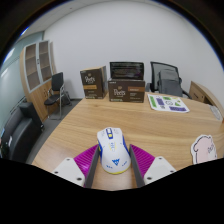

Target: Arrange mouse

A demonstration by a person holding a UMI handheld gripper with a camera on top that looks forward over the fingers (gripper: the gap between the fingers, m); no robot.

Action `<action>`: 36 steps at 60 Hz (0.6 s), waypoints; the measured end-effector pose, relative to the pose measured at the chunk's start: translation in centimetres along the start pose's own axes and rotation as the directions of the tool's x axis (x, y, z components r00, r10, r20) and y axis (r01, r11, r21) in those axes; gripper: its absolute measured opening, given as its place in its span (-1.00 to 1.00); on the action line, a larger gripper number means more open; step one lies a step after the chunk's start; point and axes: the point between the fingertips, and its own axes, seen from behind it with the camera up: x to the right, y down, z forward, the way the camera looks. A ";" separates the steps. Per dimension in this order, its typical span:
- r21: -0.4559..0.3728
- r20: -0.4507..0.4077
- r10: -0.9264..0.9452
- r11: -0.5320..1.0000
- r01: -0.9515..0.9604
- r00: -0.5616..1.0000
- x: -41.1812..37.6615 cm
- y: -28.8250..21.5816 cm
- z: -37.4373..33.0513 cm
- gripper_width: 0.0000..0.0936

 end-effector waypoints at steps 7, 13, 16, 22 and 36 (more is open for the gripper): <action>-0.008 -0.018 -0.033 0.999 0.033 0.999 1.6 0.8 -0.9 0.14; -0.022 -0.027 -0.049 0.999 0.049 0.998 0.4 -0.1 0.5 -0.03; -0.027 -0.022 -0.038 0.999 0.037 0.999 0.4 -0.6 0.5 -0.15; -0.041 -0.002 0.034 0.999 -0.034 0.999 0.0 -0.8 0.3 -0.18; 0.093 -0.083 0.111 0.990 -0.103 0.990 7.6 -6.8 -5.6 -0.18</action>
